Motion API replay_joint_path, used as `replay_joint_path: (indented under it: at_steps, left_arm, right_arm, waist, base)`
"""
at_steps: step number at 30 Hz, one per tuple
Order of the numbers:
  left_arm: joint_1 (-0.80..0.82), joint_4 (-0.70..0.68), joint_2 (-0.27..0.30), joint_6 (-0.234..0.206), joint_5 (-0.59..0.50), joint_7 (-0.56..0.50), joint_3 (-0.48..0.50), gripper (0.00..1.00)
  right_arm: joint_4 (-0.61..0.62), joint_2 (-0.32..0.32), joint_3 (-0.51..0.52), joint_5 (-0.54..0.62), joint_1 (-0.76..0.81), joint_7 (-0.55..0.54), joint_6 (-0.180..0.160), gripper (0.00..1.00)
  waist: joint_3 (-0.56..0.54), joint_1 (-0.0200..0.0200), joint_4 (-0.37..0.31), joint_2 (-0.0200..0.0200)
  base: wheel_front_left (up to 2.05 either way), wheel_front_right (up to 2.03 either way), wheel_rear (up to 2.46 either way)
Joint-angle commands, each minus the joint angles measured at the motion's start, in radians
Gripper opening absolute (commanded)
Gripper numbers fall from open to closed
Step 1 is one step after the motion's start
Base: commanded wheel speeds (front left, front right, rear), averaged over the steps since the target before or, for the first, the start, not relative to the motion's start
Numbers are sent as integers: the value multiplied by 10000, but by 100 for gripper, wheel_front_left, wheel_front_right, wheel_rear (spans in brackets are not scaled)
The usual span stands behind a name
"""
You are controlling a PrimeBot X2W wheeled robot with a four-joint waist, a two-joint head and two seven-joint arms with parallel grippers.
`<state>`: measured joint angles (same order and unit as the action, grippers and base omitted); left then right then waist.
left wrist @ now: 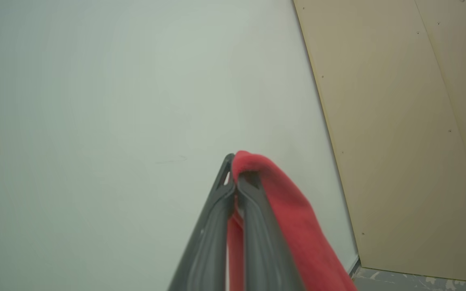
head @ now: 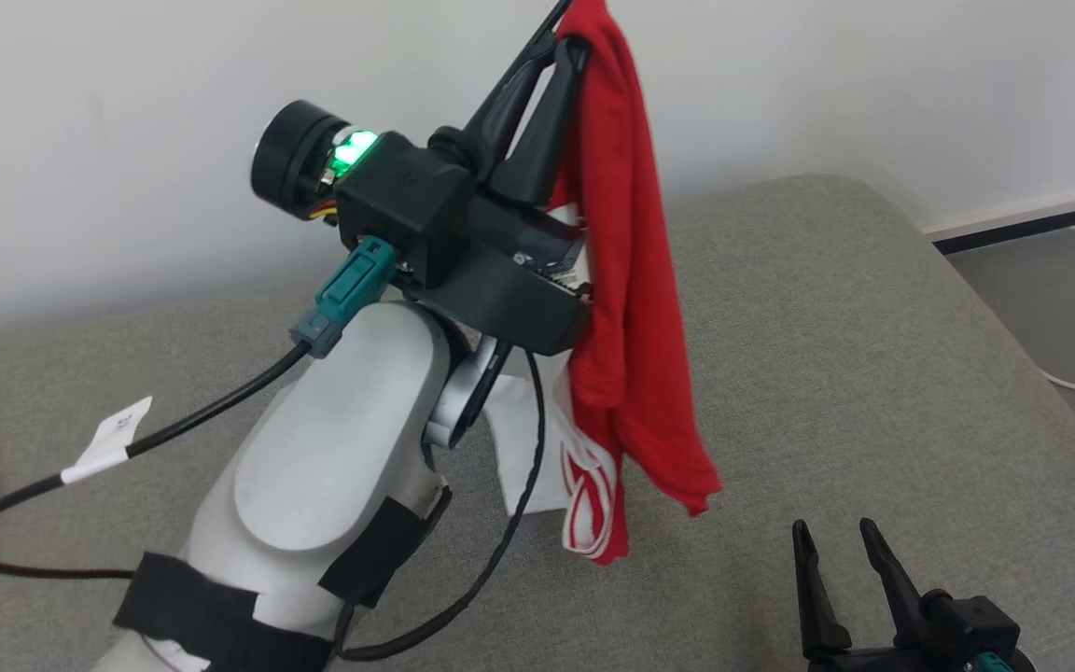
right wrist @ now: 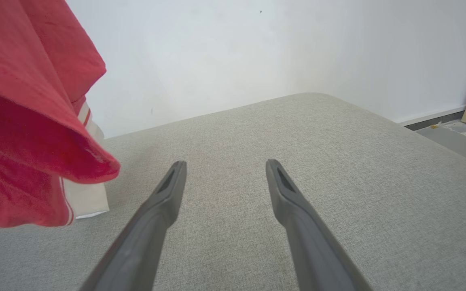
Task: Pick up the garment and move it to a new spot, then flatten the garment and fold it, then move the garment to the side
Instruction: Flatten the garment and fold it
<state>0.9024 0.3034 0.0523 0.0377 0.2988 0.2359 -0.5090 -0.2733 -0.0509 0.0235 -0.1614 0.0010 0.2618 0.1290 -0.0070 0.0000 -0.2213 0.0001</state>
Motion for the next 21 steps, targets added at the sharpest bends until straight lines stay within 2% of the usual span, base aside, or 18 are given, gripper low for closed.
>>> replay_joint_path:
  at_steps: [1, 5, 9, 11, 14, 21]
  left_arm:
    - [299, -195, -23, -116, 466, 57, -250, 0]
    - [866, -498, -20, -624, 1574, 202, -927, 0]
    - [1020, -377, -9, -1431, 2356, 289, -860, 0]
    - [702, -80, -13, -1680, 2438, 287, -798, 0]
    - [-15, 714, 58, -1867, 2425, 294, -527, 0]
    - [-1707, 2947, 678, -2128, 2543, 298, 316, 0]
  right_arm:
    - [13, 13, -15, -52, -28, 47, 35, 100]
    - [-26, 15, -149, -99, -140, 47, 35, 100]
    - [-36, 13, -215, -172, -181, 47, 35, 100]
    - [-20, 13, -208, -229, -212, 47, 35, 100]
    - [38, 16, -167, -270, -234, 47, 35, 100]
    - [118, 16, -105, -208, -277, 47, 35, 100]
  waist:
    - [3, 0, 3, -1]
    - [58, 0, -28, -1]
    - [159, 0, -34, -1]
    - [228, 0, -13, -1]
    - [368, 0, 61, -1]
    - [730, 0, 386, -1]
  base:
    - [0, 0, 0]
    - [0, 0, 0]
    - [0, 0, 0]
    - [0, 0, 0]
    - [0, 0, 0]
    - [0, 0, 0]
